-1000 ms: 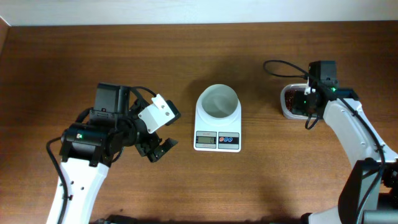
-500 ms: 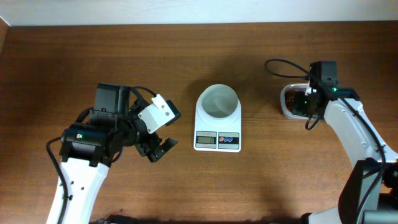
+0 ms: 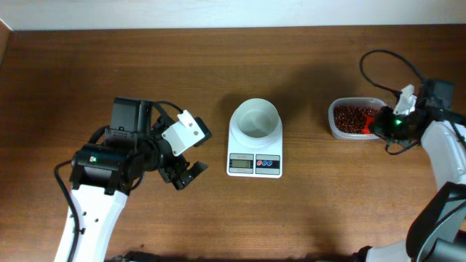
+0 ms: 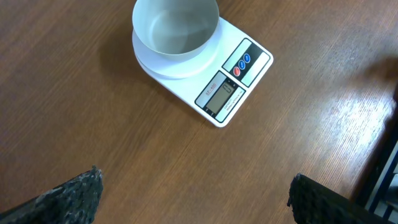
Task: Scoop and weigh 50g on scale
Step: 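Drag the scoop through the beans and lift it with the right gripper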
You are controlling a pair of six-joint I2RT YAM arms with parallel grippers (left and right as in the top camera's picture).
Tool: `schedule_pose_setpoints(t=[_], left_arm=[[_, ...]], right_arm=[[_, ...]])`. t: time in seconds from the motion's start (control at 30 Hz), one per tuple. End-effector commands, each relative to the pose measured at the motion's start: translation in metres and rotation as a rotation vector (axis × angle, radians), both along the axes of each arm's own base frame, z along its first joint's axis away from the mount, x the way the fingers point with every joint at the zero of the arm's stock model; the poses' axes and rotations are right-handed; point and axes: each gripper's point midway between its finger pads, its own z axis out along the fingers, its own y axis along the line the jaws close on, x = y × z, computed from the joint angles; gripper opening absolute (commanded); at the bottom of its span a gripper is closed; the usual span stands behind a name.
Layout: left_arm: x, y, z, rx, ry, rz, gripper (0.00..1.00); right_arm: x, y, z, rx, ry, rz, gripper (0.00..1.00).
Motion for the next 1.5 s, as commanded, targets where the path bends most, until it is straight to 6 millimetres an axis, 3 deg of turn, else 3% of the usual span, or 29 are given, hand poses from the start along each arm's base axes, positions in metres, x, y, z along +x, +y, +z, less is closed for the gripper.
schedule_pose_setpoints(t=[0.0, 0.23, 0.57, 0.87, 1.27, 1.47], left_arm=[[0.003, -0.002, 0.007, -0.021, -0.010, 0.004, 0.99], [0.003, -0.002, 0.007, -0.021, -0.010, 0.004, 0.99], [0.003, -0.002, 0.007, -0.021, -0.010, 0.004, 0.99], [0.003, -0.002, 0.007, -0.021, -0.010, 0.004, 0.99], [0.003, -0.002, 0.007, -0.021, -0.010, 0.004, 0.99], [0.003, -0.002, 0.007, -0.021, -0.010, 0.004, 0.99]], right_arm=[[-0.001, 0.006, 0.005, 0.152, -0.038, 0.000, 0.04], [0.000, 0.005, 0.017, 0.269, -0.093, -0.011, 0.04], [-0.002, -0.004, 0.011, 0.243, -0.076, -0.035, 0.04], [-0.009, -0.023, 0.042, 0.464, -0.218, -0.069, 0.04], [-0.019, -0.040, 0.054, 0.556, -0.264, -0.132, 0.04], [-0.018, -0.034, 0.074, 0.662, -0.335, -0.102, 0.04]])
